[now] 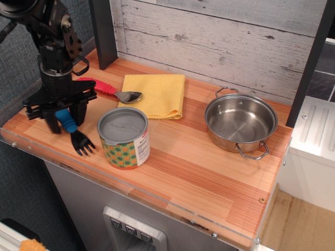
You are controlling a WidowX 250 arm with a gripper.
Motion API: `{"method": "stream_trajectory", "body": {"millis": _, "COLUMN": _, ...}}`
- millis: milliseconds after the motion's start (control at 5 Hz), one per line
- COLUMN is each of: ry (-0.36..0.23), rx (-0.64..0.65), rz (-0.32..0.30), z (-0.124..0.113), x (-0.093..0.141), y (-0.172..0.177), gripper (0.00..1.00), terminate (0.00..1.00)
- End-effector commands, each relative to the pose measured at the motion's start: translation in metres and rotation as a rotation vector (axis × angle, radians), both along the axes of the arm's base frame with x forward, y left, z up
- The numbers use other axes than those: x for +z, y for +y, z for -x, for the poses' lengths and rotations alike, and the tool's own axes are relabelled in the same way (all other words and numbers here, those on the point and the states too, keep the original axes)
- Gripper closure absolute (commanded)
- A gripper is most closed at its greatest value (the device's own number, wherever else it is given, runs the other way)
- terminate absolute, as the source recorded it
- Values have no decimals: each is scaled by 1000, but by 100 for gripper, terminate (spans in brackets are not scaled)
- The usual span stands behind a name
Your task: Move the blue fork from right to left side of the tin box
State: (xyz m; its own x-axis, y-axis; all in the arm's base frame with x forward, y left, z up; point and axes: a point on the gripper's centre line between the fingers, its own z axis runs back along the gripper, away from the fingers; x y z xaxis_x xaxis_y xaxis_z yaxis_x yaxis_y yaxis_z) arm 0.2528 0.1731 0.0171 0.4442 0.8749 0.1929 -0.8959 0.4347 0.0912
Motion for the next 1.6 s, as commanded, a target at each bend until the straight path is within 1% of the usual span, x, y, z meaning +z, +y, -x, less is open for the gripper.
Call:
{"method": "stream_trajectory", "body": {"millis": 0, "ry": 20, "rx": -80, "rz": -44, "z": -16, "x": 54, "y": 0, "gripper": 0, "terminate": 0}}
{"method": "stream_trajectory", "body": {"millis": 200, "ry": -10, "rx": -161, "rz": -34, "z": -29, "x": 77, "y": -4, "gripper": 0, "terminate": 0}}
{"method": "stream_trajectory", "body": {"millis": 400, "ry": -13, "rx": -367, "rz": -22, "z": -61, "x": 94, "y": -15, "gripper": 0, "terminate": 0}}
{"method": "stream_trajectory", "body": {"millis": 600, "ry": -15, "rx": -534, "rz": -19, "z": -85, "x": 114, "y": -28, "gripper": 0, "terminate": 0}}
{"method": "stream_trajectory", "body": {"millis": 800, "ry": -34, "rx": -639, "rz": -3, "z": -100, "x": 136, "y": -41, "gripper": 0, "terminate": 0}}
{"method": "stream_trajectory", "body": {"millis": 1000, "ry": -50, "rx": -691, "rz": 3, "z": -106, "x": 152, "y": -53, "gripper": 0, "terminate": 0}}
{"method": "stream_trajectory", "body": {"millis": 1200, "ry": -80, "rx": -751, "rz": 41, "z": -119, "x": 162, "y": -61, "gripper": 0, "terminate": 0}}
{"method": "stream_trajectory", "body": {"millis": 1400, "ry": -80, "rx": -751, "rz": 41, "z": -119, "x": 162, "y": -61, "gripper": 0, "terminate": 0}}
